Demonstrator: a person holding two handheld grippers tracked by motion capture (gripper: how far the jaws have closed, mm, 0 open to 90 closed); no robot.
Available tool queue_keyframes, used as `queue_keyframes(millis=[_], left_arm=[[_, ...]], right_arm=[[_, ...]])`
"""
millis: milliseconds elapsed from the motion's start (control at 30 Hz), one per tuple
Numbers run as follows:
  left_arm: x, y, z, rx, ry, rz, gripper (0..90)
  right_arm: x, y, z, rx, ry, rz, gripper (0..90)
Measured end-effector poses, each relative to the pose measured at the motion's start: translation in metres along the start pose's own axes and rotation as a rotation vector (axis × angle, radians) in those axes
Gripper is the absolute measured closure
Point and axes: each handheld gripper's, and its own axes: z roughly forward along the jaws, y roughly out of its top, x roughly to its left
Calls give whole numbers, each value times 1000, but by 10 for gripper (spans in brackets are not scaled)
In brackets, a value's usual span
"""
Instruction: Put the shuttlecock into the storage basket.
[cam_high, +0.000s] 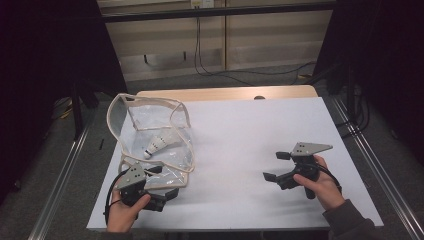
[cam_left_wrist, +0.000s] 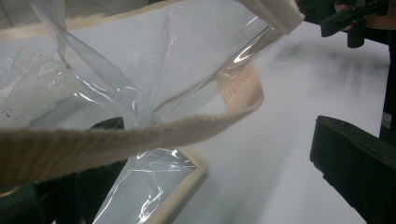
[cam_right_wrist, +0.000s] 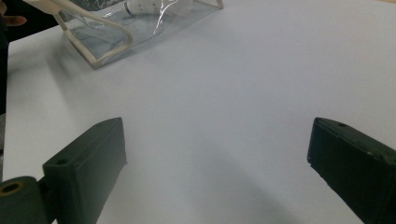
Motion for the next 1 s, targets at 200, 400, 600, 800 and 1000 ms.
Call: queue_keyframes(millis=[200, 400, 600, 800, 1000], left_arm=[[0, 0, 0, 3, 2, 4, 39], [0, 0, 0, 3, 5, 3, 39], [0, 0, 1, -3, 3, 1, 39], [0, 0, 0, -2, 4, 0, 38], [-1, 0, 1, -5, 3, 0, 38]], right_arm=[[-2, -3, -5, -5, -7, 3, 40], [-4, -6, -9, -18, -21, 2, 39], [-4, -10, -14, -24, -25, -1, 39], [-5, -13, -20, -27, -31, 3, 39], [-7, -17, -25, -37, -34, 5, 39]])
